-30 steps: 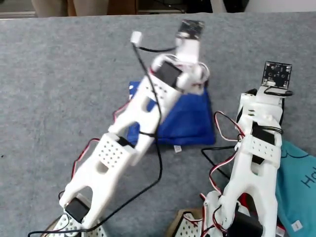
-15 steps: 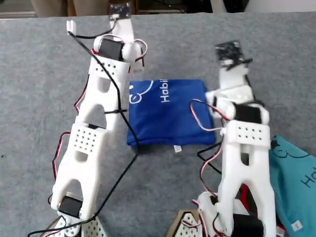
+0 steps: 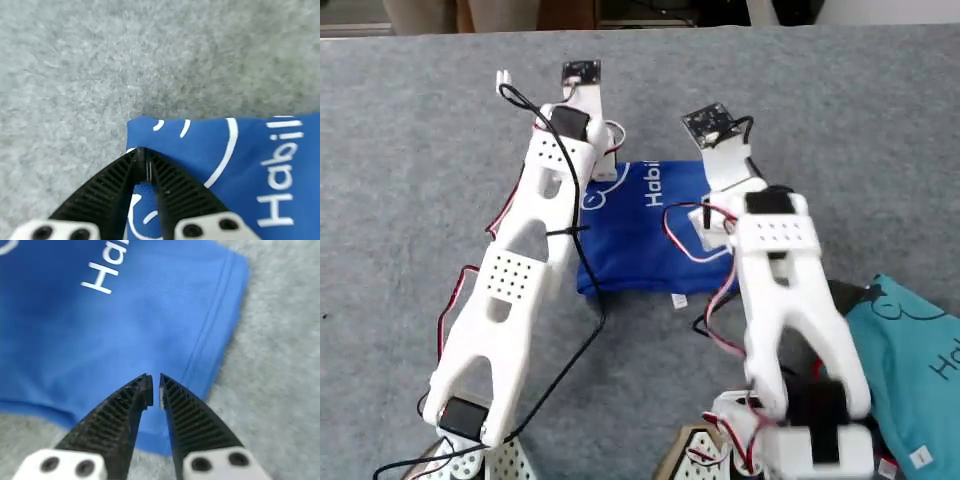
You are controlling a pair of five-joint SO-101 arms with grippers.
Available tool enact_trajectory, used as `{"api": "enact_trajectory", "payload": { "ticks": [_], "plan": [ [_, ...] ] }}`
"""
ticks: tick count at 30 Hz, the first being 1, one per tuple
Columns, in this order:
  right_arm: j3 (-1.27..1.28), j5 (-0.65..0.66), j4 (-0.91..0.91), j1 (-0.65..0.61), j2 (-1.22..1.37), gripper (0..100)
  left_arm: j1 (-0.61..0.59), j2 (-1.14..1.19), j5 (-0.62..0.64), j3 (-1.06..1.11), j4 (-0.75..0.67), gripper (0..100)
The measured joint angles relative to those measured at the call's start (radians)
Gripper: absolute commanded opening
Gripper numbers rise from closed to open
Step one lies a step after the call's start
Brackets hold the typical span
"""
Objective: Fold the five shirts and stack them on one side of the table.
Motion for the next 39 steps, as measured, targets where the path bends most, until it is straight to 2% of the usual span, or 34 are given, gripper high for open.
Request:
{"api": "enact_trajectory", "payload": {
  "ticks": [7,13,25,32,39],
  "plan": [
    [0.002,0.063,-0.064,0.044,0.175,5.1,-0.025,0.029,0.005,0.005,-0.021,2],
    [0.000,0.143,-0.057,0.046,0.187,0.4,-0.028,0.029,0.000,0.005,-0.032,2],
    [-0.003,0.247,0.015,0.064,0.193,0.5,-0.028,0.031,0.000,-0.014,-0.026,2],
    [-0.034,0.249,0.046,0.074,0.034,2.1,-0.055,0.034,-0.038,-0.144,0.069,2],
    [-0.284,0.249,0.186,0.075,-0.046,3.1,-0.054,-0.126,-0.054,-0.146,0.144,2]
  ]
}}
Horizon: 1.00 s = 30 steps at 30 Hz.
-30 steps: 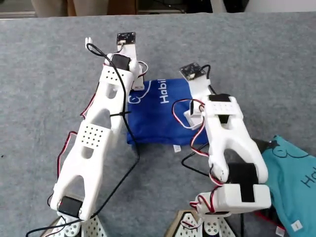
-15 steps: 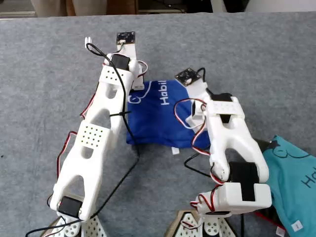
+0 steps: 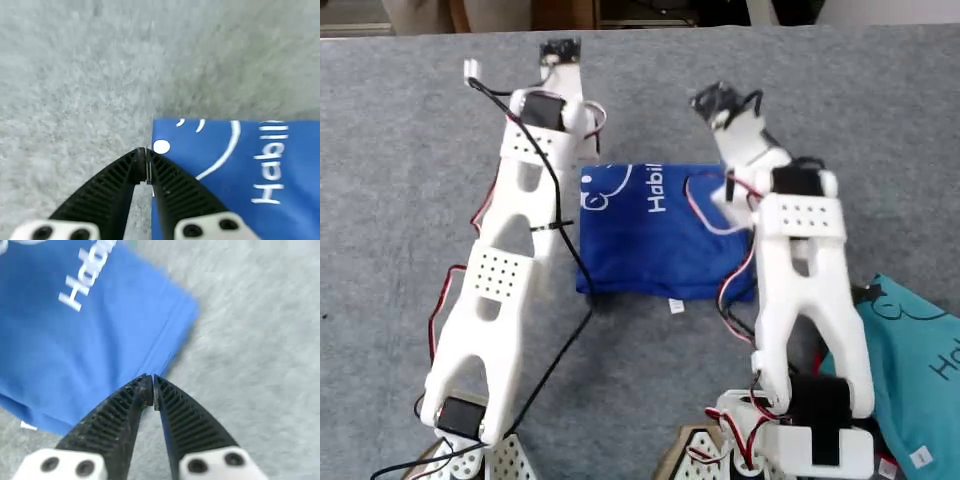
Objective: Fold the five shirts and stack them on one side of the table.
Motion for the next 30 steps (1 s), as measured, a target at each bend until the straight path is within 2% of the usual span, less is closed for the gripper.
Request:
{"api": "enact_trajectory", "payload": {
  "ticks": [3,6,16,19,25,30],
  "plan": [
    [-0.117,-0.003,0.017,0.000,0.043,0.5,0.015,-0.098,-0.009,0.051,0.000,2],
    [-0.232,-0.018,0.043,0.000,0.155,0.5,0.060,-0.222,-0.020,0.218,0.000,2],
    [-0.674,-0.081,0.189,0.000,0.598,0.5,0.115,-0.760,-0.029,1.034,-0.029,2],
    [-0.789,-0.097,0.219,0.000,0.720,0.5,0.115,-0.885,-0.029,1.244,-0.118,2],
    [-0.993,-0.098,0.287,-0.020,0.953,0.5,0.123,-0.962,0.009,1.662,-0.431,2],
    [-1.145,-0.098,0.345,-0.018,1.089,0.5,0.186,-0.962,0.068,1.775,-0.540,2]
  ]
}}
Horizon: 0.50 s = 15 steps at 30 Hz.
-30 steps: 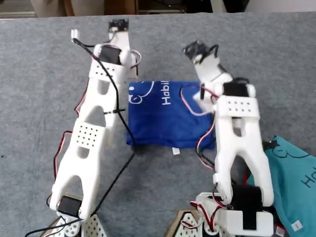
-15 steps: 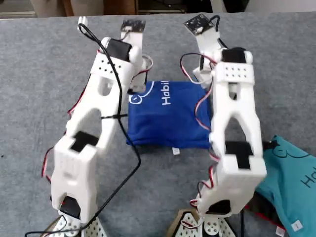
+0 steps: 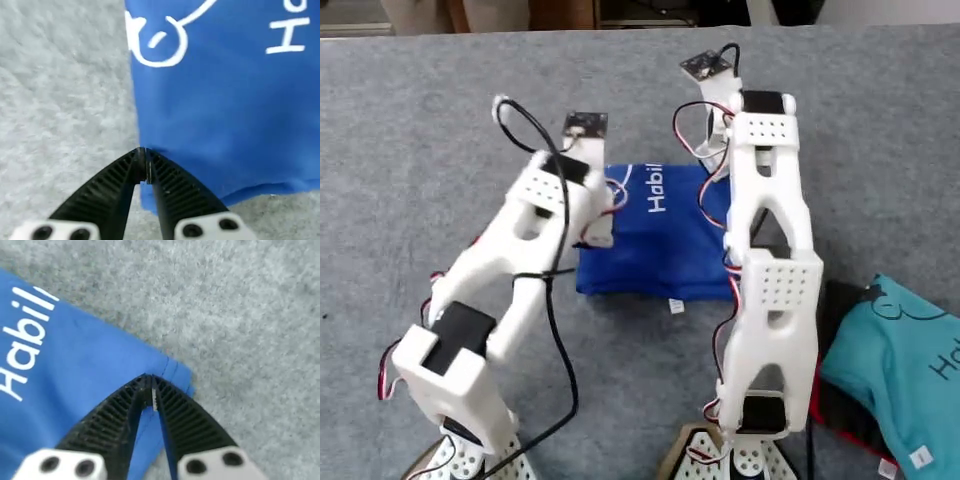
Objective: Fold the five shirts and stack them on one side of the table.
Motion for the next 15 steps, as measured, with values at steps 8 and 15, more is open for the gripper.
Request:
{"api": "enact_trajectory", "payload": {
  "ticks": [8,15],
  "plan": [
    [-0.153,0.000,0.028,0.000,0.143,0.5,0.044,-0.008,0.011,0.129,-0.026,2],
    [-0.265,0.000,0.051,0.000,0.232,0.5,0.044,-0.008,0.011,0.163,-0.043,2]
  ]
}}
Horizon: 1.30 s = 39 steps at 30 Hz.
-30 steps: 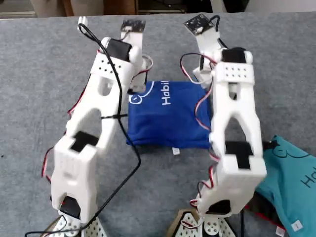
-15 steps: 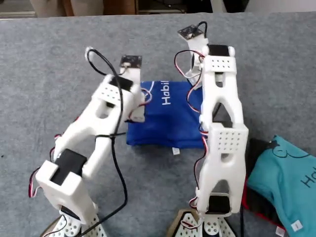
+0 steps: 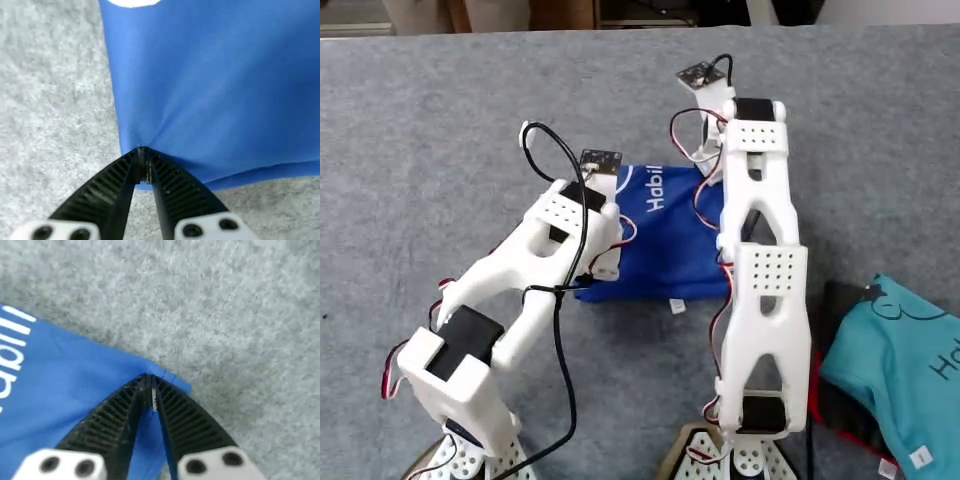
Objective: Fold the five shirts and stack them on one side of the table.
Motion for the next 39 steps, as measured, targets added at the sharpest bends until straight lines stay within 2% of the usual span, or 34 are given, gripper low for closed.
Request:
{"api": "enact_trajectory", "payload": {
  "ticks": [8,12,17,21,24,28,34,39],
  "plan": [
    [-0.110,-0.002,0.074,0.000,0.032,0.5,0.005,0.000,0.000,0.000,0.000,2],
    [-0.258,-0.002,0.172,0.000,0.032,0.5,0.000,-0.025,-0.025,-0.086,0.038,2],
    [-0.457,-0.002,0.301,0.000,0.032,0.5,-0.087,-0.035,-0.040,-0.270,0.083,2],
    [-0.479,-0.041,0.315,0.023,0.031,0.5,-0.181,-0.028,-0.061,-0.416,0.086,10],
    [-0.404,-0.064,0.315,0.029,-0.002,0.5,-0.207,0.034,-0.089,-0.511,0.086,14],
    [-0.207,-0.094,0.315,0.029,-0.117,0.5,-0.230,0.166,-0.098,-0.624,0.110,14],
    [0.160,-0.126,0.315,0.029,-0.388,0.7,-0.229,0.391,-0.100,-0.819,0.157,14],
    [0.486,-0.147,0.313,0.029,-0.647,1.6,-0.229,0.554,-0.100,-1.028,0.256,14]
  ]
}}
